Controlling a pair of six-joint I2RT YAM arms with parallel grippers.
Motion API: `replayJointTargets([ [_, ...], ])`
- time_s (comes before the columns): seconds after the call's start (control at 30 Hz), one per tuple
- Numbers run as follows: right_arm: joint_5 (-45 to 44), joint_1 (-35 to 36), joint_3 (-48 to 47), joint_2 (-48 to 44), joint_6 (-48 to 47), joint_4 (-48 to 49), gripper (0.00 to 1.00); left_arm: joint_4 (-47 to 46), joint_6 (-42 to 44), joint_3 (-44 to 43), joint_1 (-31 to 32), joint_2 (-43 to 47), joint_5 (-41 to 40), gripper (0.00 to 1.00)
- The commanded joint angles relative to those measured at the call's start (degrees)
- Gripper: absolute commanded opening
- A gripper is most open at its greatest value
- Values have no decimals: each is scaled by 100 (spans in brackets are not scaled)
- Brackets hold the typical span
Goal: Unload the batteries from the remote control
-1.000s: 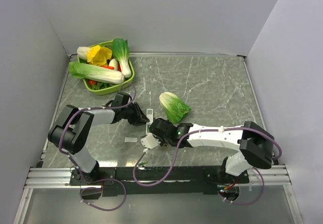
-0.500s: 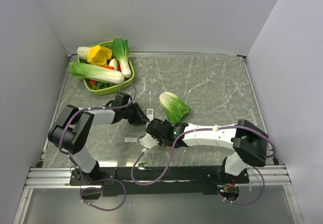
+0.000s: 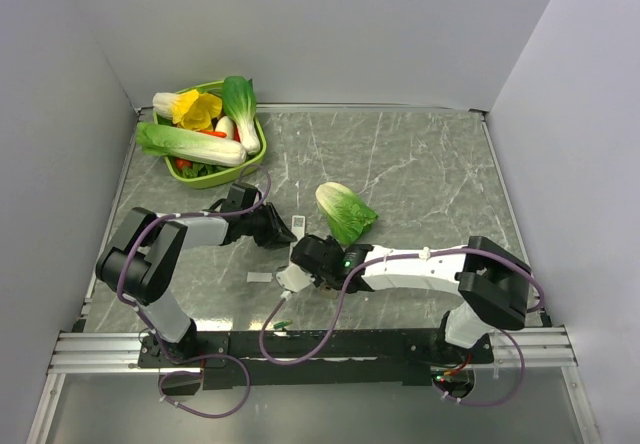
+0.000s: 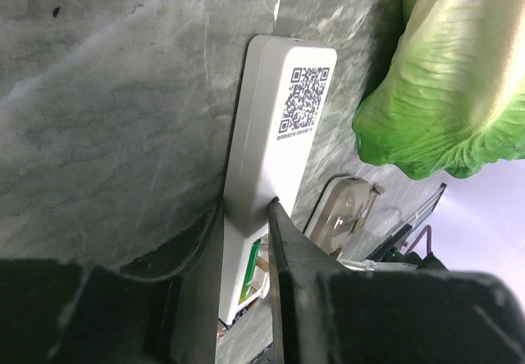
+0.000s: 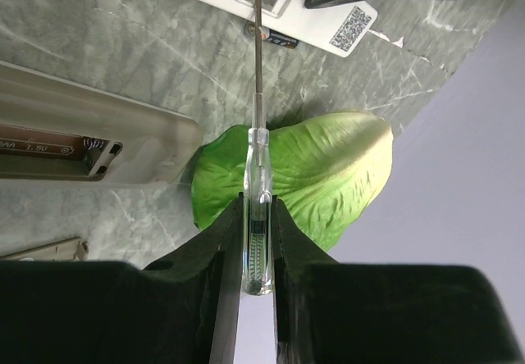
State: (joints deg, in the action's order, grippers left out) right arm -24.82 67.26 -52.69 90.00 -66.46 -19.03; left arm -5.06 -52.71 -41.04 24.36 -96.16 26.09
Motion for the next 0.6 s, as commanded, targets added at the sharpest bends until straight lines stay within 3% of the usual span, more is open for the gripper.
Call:
replayJointTargets([
  [0.0,504,-73,259,-149,106,505,0,57,15,157,315,-342,-77,26],
  [0.37,408,-144,391,-281,-69,707,0,40,15,157,324,-351,-86,26],
  [0.57,285,-135,584,-184,-262,1321,0,-21,-29,236,324,-351,-51,26],
])
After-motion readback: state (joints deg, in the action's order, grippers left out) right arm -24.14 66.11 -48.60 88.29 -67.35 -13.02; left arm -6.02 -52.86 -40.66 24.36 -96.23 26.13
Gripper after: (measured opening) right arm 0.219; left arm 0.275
